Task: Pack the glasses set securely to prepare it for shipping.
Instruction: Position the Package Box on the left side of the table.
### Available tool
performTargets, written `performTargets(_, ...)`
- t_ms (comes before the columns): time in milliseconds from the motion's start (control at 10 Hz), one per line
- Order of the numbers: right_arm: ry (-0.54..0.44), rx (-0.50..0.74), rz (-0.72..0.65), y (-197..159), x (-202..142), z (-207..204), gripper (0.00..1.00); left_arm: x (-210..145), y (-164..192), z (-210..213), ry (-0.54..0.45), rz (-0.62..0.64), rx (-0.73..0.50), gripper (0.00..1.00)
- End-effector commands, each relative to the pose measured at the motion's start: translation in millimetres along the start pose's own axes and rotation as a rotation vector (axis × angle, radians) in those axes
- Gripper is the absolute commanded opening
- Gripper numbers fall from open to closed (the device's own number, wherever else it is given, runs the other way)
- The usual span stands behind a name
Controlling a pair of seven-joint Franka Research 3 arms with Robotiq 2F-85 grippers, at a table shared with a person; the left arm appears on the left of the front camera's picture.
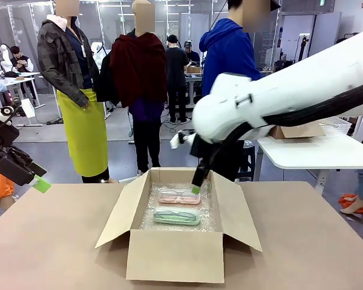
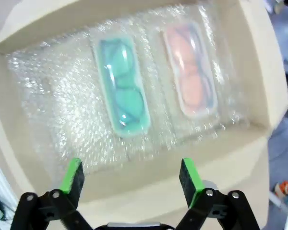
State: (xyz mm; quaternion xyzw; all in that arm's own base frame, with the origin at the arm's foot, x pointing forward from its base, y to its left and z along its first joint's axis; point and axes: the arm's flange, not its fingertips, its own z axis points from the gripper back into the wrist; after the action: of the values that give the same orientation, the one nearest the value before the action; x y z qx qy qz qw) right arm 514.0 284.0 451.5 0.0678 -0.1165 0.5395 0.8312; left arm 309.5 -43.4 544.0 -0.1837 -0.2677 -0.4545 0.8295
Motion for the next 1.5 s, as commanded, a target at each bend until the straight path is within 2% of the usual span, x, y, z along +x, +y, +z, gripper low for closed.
performTargets(0,-0.062,-0.03,-0.088,18.8,-52.1,18.1,1.0,-0.9,0.5,0.5,-0.022,-0.014,-0.021,1.0)
performTargets(300,-0.133,-0.057,-0.278,21.4,-131.2,57.3,1.0,-0.9,0.5,0.5,-0.022,-0.014,-0.021,1.0)
performTargets(800,-0.253,-0.086,-0.407,79.3,-223.1,84.9,1.0,-0.9,0.5,0.5,-0.022,-0.014,-0.021,1.0)
performTargets(900,-0.282,-0.081,-0.429,82.0,-237.6,91.1,1.0,-0.9,0.5,0.5,-0.022,-0.014,-0.021,1.0)
performTargets(1100,-0.27,-0.089,-0.497,85.3,-257.7,105.4,1.0,-0.9,0.5,0.5,-0.022,-0.014,-0.021,1.0)
performTargets(1400,-0.279,-0.108,-0.516,86.9,-261.3,108.7,1.0,-0.9,0.5,0.5,-0.022,-0.014,-0.021,1.0)
